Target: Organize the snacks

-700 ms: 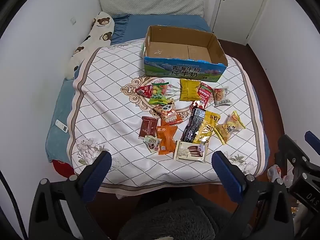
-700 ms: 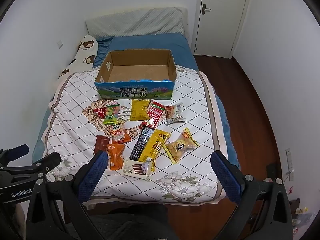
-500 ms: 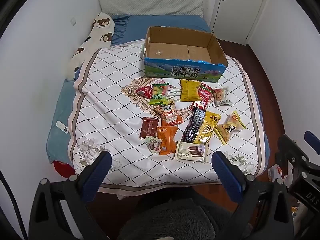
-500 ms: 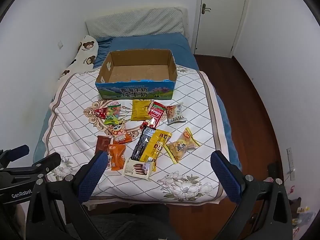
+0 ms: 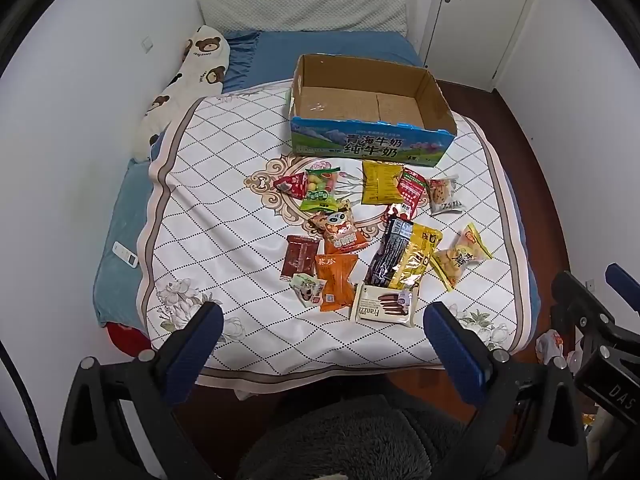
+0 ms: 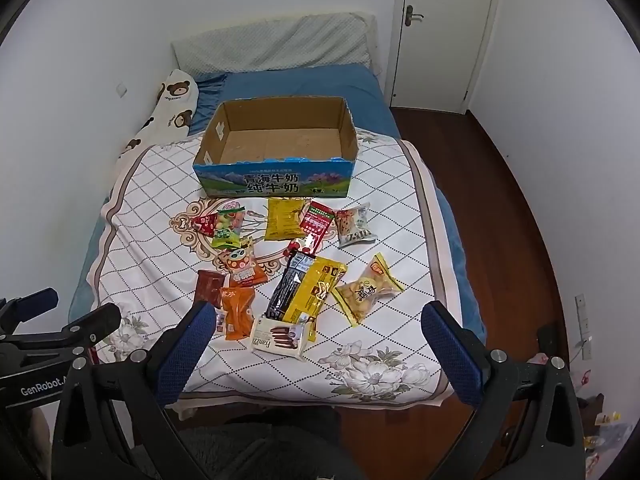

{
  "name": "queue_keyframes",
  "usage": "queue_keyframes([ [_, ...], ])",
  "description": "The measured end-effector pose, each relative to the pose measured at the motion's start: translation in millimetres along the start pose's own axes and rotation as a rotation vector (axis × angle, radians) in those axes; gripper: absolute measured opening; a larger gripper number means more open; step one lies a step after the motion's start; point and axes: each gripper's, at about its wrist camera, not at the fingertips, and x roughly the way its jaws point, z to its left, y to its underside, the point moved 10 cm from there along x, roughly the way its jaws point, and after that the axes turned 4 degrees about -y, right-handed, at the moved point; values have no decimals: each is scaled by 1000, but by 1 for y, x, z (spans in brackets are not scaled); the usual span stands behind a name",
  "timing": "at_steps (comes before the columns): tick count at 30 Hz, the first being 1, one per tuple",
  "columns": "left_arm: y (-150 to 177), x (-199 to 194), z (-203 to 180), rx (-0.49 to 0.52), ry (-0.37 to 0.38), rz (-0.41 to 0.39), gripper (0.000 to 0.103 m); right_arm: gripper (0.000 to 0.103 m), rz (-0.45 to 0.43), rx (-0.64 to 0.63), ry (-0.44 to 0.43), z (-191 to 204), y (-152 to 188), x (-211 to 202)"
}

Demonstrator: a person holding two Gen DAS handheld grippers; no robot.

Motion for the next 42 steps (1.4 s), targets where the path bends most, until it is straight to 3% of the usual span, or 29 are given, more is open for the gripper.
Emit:
queue_keyframes([
  [42,-7,-8,9,3,-5,-9,103,103,-1,3,-2,2,-2,0],
])
